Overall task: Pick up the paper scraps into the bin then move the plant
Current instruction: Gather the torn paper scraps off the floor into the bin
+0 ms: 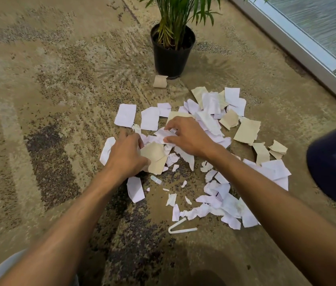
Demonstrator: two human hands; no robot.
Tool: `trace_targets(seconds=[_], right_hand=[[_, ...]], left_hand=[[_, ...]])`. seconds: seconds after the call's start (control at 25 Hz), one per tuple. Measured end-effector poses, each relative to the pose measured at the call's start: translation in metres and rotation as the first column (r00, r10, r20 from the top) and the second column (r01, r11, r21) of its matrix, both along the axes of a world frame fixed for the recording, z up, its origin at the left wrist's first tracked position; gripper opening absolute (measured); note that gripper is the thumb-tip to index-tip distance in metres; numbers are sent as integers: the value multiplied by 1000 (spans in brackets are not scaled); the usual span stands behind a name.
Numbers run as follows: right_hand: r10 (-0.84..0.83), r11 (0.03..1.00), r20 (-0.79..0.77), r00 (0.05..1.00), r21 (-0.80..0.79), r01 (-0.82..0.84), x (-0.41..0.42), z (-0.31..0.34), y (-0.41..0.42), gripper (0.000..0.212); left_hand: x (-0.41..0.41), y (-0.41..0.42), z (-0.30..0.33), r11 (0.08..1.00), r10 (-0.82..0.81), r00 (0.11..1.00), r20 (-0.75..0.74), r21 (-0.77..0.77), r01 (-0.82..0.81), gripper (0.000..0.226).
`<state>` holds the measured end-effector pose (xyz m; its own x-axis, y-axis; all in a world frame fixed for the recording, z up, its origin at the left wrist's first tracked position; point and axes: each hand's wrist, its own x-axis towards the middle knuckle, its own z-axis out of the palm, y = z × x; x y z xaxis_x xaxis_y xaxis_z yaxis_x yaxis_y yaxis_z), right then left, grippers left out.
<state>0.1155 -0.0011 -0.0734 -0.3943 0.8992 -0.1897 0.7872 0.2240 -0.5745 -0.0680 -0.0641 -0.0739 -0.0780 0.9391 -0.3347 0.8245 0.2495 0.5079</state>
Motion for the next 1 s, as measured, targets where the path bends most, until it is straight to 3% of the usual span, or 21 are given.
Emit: trace_targets(seconds=[0.16,0.44,0.56,0.68,0.84,1.0], right_hand=[[22,1000,44,999,19,-23,10,4,-6,33],[-236,971,-274,932,-90,219,32,20,22,43],[-213,975,-152,965,-95,200,27,8,29,55],[-160,985,44,986,-54,162,20,-7,28,57],[-108,994,235,966,17,107,19,-4,33,46],[-166,986,195,967,55,158,26,5,28,35]], left_hand=[[1,0,1,998,55,997,53,6,-56,41],[-1,7,12,964,252,915,316,-2,-265,40],[-21,13,23,912,386,838,387,-21,-410,39],[-38,11,24,891,430,829,358,-18,-454,31],[-43,5,14,922,387,901,195,-65,-382,21],[-41,2,12,960,280,956,82,-51,-277,25]])
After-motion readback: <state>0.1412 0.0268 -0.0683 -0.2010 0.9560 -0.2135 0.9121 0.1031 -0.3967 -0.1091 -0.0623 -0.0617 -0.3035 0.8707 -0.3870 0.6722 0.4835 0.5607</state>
